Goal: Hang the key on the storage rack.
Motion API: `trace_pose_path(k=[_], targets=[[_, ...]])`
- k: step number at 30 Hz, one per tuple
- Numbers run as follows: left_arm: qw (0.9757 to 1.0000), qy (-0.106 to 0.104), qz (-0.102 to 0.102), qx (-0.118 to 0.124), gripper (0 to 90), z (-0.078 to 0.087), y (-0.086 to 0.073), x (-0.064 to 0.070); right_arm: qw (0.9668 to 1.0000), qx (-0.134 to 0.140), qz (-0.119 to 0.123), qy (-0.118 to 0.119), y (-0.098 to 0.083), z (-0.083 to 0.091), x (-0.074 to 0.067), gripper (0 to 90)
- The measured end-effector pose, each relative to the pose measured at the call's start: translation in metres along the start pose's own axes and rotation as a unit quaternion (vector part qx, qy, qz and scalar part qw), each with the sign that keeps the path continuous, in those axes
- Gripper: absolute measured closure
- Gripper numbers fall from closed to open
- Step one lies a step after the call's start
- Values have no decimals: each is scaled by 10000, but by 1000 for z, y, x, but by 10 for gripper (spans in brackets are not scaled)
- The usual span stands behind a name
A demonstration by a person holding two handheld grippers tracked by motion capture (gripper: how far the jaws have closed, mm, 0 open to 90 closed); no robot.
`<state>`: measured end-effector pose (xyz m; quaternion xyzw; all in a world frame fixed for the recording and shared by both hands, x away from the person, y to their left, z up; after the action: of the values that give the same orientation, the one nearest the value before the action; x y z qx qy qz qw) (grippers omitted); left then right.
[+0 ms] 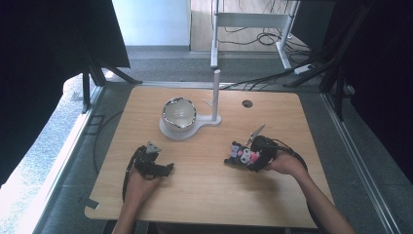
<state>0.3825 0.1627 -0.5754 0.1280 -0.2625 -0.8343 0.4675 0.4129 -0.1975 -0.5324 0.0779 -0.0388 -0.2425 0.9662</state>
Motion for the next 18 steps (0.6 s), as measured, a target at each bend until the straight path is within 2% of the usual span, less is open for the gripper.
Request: trace_pose_path(k=[1, 4, 9, 14, 18], targets=[[10000, -1, 0, 0, 18, 0, 0, 0, 9999, -129, 59, -30, 4, -2, 0, 141], [10000, 0, -1, -1, 18, 0, 0, 0, 9996, -271, 123, -23, 9, -5, 0, 161], [10000, -2, -2, -1, 18, 0, 0, 0, 9976, -650, 227, 20, 19, -12, -1, 251], [10000, -2, 1, 0, 18, 0, 0, 0, 9961, -807, 334, 147, 22, -15, -2, 329], [10000, -2, -1, -1, 18, 0, 0, 0, 9959, -835, 271, 195, 23, -13, -1, 374]])
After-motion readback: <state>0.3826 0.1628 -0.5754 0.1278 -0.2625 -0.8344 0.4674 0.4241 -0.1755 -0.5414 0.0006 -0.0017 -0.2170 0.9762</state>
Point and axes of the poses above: each handheld gripper's, and its own axes: z roughly backward along the jaws, y roughly out of its top, x roughly to its right, the point moved 7 cm from there along -z, roughly forward along the jaws, and after that the axes turned 8 degrees about -x, right-handed, at the moved point
